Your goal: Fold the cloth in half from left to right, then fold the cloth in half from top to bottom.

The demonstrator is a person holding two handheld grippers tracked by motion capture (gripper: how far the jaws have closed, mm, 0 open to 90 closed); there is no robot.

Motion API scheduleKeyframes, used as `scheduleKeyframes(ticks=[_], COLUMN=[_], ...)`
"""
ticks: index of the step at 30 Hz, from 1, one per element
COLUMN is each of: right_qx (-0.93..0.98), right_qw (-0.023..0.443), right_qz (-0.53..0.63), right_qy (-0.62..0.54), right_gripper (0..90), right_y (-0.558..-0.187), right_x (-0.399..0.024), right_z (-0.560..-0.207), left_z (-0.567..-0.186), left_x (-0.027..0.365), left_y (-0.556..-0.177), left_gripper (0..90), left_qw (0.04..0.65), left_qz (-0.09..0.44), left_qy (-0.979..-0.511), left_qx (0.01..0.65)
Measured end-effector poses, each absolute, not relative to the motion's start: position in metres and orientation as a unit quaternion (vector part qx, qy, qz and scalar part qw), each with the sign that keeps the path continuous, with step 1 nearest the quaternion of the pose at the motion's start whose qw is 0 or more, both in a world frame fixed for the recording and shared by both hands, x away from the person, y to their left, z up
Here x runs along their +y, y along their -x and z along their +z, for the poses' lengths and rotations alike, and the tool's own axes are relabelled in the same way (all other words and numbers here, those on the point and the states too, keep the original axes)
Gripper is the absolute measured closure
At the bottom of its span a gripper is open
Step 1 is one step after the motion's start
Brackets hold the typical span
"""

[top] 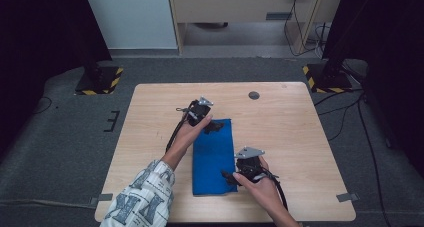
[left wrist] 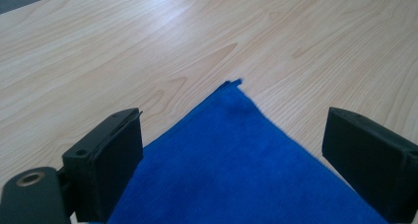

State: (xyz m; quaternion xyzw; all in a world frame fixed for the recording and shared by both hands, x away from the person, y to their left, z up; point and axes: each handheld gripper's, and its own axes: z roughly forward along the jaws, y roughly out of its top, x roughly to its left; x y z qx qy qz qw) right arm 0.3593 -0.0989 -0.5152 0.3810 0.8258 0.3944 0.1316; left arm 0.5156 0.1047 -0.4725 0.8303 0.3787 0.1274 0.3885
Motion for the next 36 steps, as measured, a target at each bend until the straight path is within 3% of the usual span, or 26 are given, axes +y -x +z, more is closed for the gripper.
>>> scheduleKeyframes(ticks=[10, 16, 27, 36], right_qx=[0.829, 0.831, 0.83, 0.821], right_qw=[0.142, 0.148, 0.139, 0.16], right_qz=[0.391, 0.379, 0.37, 0.368], right_qy=[-0.374, -0.379, -0.394, -0.407], right_gripper=[11.7, 16.1, 37.3, 56.8], right_y=[-0.385, -0.424, -0.498, -0.528], right_x=[-0.093, -0.089, -0.094, -0.093], right_z=[-0.505, -0.496, -0.494, -0.491], left_z=[-0.473, -0.477, -0.489, -0.488], left_x=[0.136, 0.158, 0.178, 0.178], left_y=[-0.509, -0.513, -0.526, -0.53], left_gripper=[8.7, 9.6, 15.9, 23.8], left_qw=[0.38, 0.39, 0.381, 0.378], left_qz=[0.152, 0.151, 0.141, 0.13], left_qy=[-0.824, -0.811, -0.806, -0.812], left_qx=[0.392, 0.409, 0.43, 0.425])
